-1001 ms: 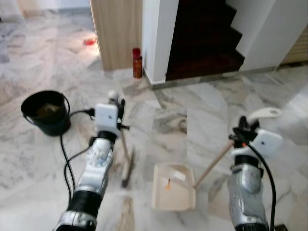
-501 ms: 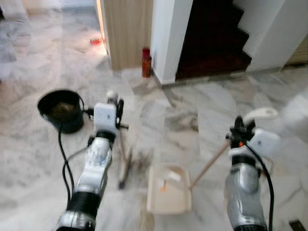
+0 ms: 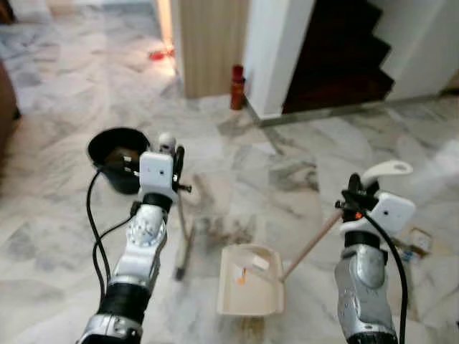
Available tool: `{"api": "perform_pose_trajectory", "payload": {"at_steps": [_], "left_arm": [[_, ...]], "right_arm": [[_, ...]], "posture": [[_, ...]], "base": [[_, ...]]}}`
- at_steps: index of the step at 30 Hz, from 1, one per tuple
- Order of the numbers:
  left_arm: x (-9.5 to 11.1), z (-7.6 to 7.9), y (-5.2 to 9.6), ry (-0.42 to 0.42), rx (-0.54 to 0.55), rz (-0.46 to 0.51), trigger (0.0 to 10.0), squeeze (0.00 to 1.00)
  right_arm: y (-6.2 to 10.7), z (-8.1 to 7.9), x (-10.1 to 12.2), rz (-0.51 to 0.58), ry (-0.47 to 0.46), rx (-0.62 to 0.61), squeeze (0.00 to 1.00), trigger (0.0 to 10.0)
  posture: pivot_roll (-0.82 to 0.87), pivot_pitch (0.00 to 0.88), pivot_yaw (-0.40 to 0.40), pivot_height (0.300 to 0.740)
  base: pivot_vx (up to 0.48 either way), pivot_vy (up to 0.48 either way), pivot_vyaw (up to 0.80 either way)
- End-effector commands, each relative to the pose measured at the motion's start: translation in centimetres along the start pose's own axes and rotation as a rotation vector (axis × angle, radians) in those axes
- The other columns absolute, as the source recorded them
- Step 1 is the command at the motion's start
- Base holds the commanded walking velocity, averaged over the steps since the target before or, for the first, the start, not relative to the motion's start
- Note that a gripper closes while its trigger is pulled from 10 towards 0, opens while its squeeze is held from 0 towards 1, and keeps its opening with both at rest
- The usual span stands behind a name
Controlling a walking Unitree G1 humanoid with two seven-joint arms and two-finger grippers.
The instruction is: Sweep floor
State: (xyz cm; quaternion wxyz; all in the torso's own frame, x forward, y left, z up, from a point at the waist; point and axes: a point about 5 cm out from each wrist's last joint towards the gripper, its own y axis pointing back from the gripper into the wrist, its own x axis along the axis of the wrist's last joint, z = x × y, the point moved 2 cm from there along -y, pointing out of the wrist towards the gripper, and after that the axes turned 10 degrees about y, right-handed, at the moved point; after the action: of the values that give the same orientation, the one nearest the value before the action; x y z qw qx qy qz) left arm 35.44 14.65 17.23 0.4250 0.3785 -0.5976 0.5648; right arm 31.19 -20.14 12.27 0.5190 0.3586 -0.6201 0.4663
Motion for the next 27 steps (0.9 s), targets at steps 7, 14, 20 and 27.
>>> {"api": "perform_pose_trajectory", "payload": {"at_steps": [7, 14, 20, 27], "left_arm": [[1.13, 1.17, -0.42, 0.019, -0.03, 0.048, 10.0, 0.0], [1.17, 1.18, -0.43, 0.018, -0.029, 0.049, 10.0, 0.0], [1.34, 1.3, -0.44, 0.008, -0.037, 0.062, 10.0, 0.0], [1.51, 1.48, -0.48, 0.006, -0.037, 0.072, 10.0, 0.0]], "right_arm": [[-0.21, 0.52, 0.92, 0.039, -0.022, -0.022, 0.0, 10.0], [-0.25, 0.49, 0.99, 0.041, -0.025, -0.02, 0.0, 10.0], [-0.27, 0.41, 1.05, 0.043, -0.027, -0.016, 0.0, 10.0], [-0.34, 0.28, 1.23, 0.05, -0.02, -0.005, 0.0, 10.0]], "posture": [[0.06, 0.099, -0.046, 0.74], [0.06, 0.103, -0.045, 0.74], [0.06, 0.1, -0.043, 0.74], [0.05, 0.089, -0.039, 0.74]], "base": [[0.0, 0.421, 0.0], [0.0, 0.412, 0.0], [0.0, 0.041, 0.0], [0.0, 0.0, 0.0]]}}
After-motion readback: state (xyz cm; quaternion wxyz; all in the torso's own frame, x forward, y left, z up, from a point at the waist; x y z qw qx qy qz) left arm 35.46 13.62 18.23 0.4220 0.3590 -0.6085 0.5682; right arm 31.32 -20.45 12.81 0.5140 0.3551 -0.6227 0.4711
